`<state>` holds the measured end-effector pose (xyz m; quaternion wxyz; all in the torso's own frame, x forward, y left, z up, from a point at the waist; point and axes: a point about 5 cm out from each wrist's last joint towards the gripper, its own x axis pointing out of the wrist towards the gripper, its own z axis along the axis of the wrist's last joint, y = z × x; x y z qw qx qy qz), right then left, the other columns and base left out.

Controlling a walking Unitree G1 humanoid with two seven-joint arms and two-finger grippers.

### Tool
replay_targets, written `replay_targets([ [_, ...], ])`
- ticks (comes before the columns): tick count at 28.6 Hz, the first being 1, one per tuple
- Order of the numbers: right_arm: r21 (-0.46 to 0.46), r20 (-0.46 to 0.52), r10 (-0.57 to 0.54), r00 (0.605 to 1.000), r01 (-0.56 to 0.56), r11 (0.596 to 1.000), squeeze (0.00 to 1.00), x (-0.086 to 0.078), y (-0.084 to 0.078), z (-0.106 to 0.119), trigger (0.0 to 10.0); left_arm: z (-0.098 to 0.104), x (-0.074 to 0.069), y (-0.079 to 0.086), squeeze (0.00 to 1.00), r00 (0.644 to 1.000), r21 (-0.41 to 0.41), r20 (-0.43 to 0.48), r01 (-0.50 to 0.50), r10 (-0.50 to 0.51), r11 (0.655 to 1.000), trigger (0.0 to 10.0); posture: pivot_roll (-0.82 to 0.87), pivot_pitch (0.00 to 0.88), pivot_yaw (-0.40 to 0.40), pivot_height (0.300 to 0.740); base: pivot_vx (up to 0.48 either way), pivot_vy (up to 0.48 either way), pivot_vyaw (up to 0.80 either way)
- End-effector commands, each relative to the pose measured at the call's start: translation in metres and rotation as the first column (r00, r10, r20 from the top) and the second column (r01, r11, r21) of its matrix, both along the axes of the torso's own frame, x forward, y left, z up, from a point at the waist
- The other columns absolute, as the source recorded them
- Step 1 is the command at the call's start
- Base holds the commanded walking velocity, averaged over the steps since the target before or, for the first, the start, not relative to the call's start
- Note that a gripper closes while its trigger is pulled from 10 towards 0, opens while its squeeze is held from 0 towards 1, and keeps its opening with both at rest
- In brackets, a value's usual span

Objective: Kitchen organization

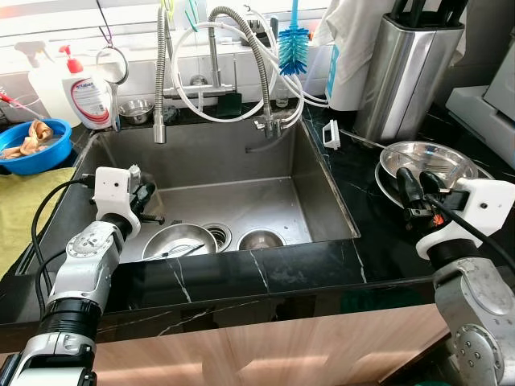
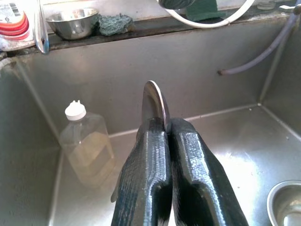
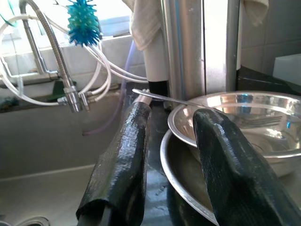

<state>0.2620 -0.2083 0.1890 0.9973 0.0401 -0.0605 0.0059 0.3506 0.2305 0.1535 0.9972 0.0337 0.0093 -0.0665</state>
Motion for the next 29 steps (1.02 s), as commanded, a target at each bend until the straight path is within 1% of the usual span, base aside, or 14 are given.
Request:
replay_targets([
  [1, -0.006, -0.006, -0.013, 1.000, 0.013, 1.000, 0.00, 0.0006, 0.0001, -0.0020, 10.0, 0.0035, 0.0017, 0.0017, 0.00, 1.000, 0.012, 0.016, -0.003, 0.003, 1.000, 10.0, -0.07, 0.000, 0.057, 0.740, 0.000, 0.000, 0.00],
  [5, 0.000, 0.001, -0.011, 1.000, 0.011, 1.000, 0.00, 0.0000, 0.0017, -0.0013, 10.0, 0.0032, 0.0018, -0.0009, 0.00, 1.000, 0.001, 0.021, 0.006, -0.006, 1.000, 10.0, -0.07, 0.000, 0.058, 0.740, 0.000, 0.000, 0.00],
  [6, 0.001, 0.004, -0.008, 1.000, 0.008, 1.000, 0.00, -0.0001, 0.0021, -0.0009, 10.0, 0.0032, 0.0019, -0.0015, 0.11, 1.000, -0.004, 0.021, 0.009, -0.008, 1.000, 10.0, -0.07, 0.000, 0.058, 0.740, 0.000, 0.000, 0.00],
  [7, -0.003, 0.008, -0.003, 1.000, 0.003, 1.000, 0.00, -0.0003, 0.0031, -0.0007, 10.0, 0.0030, 0.0017, -0.0025, 0.39, 1.000, -0.007, 0.022, 0.013, -0.013, 1.000, 10.0, -0.07, 0.000, 0.058, 0.740, 0.000, 0.000, 0.00],
  [15, -0.006, 0.010, -0.004, 1.000, 0.004, 1.000, 0.00, -0.0001, 0.0034, -0.0008, 10.0, 0.0028, 0.0018, -0.0027, 0.39, 1.000, -0.006, 0.023, 0.013, -0.013, 1.000, 10.0, -0.07, 0.000, 0.058, 0.740, 0.000, 0.000, 0.00],
  [16, 0.000, 0.007, -0.004, 1.000, 0.004, 1.000, 0.00, -0.0004, 0.0042, -0.0019, 10.0, 0.0016, 0.0016, -0.0044, 1.00, 1.000, -0.009, 0.020, 0.023, -0.023, 1.000, 10.0, -0.07, 0.000, 0.063, 0.740, 0.000, 0.000, 0.00],
  [20, 0.014, 0.002, -0.004, 1.000, 0.004, 1.000, 0.00, -0.0007, 0.0054, -0.0041, 10.0, -0.0002, 0.0012, -0.0079, 1.00, 0.999, -0.020, 0.016, 0.048, -0.047, 0.999, 10.0, -0.07, 0.000, 0.064, 0.740, 0.000, 0.000, 0.00],
  [29, 0.014, 0.003, -0.005, 1.000, 0.005, 1.000, 0.00, -0.0007, 0.0055, -0.0043, 10.0, -0.0002, 0.0012, -0.0078, 1.00, 0.999, -0.021, 0.017, 0.049, -0.049, 0.999, 10.0, -0.07, 0.000, 0.064, 0.740, 0.000, 0.000, 0.00],
])
